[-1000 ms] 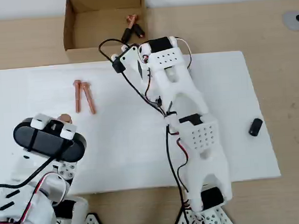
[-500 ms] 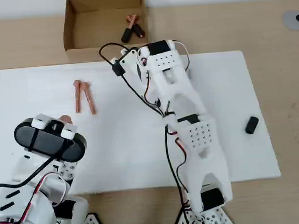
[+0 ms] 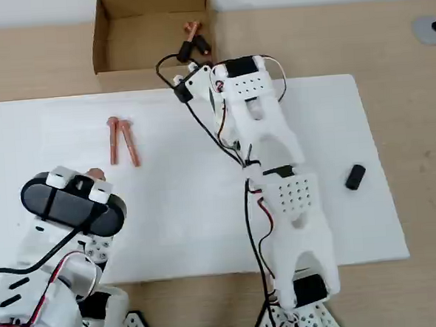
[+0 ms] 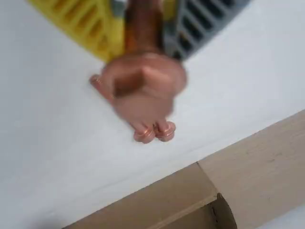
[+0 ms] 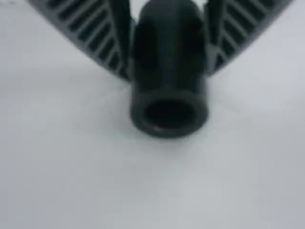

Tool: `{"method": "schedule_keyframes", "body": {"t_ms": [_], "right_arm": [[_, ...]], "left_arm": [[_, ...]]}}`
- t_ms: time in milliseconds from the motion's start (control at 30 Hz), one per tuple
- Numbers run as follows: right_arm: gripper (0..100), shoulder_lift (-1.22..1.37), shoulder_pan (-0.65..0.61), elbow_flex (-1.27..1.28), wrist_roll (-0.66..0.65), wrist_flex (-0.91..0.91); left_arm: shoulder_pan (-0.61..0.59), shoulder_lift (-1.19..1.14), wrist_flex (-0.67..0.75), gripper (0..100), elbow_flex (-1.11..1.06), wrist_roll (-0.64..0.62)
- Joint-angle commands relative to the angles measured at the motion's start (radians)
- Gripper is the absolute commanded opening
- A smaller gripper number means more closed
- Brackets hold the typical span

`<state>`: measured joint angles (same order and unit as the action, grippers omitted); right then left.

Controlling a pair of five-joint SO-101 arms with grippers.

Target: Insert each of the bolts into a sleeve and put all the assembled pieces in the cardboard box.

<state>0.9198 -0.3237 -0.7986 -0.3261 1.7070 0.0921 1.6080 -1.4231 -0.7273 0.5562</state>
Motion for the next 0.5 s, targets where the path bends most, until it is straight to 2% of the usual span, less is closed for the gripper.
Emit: {"method": "schedule_keyframes", "body": {"t_ms": [0,200,367,467], "right_arm": [[0.9,0.042,-0.027,-0.107,-0.002,0.064],[0.9,-0.022,-0.015,-0.317,0.032,0.084],[0.9,-0.203,-0.019,-0.329,0.104,0.081],[0.9,-0.343,-0.019,-0.328,0.143,0.081]], "left_arm": [[0.006,-0.004,-0.002,3,0.014,0.005],[0.006,0.001,0.005,3,0.015,-0.003],[0.006,0.004,0.006,3,0.015,-0.129],[0.006,0.004,0.006,3,0.028,-0.163]]}}
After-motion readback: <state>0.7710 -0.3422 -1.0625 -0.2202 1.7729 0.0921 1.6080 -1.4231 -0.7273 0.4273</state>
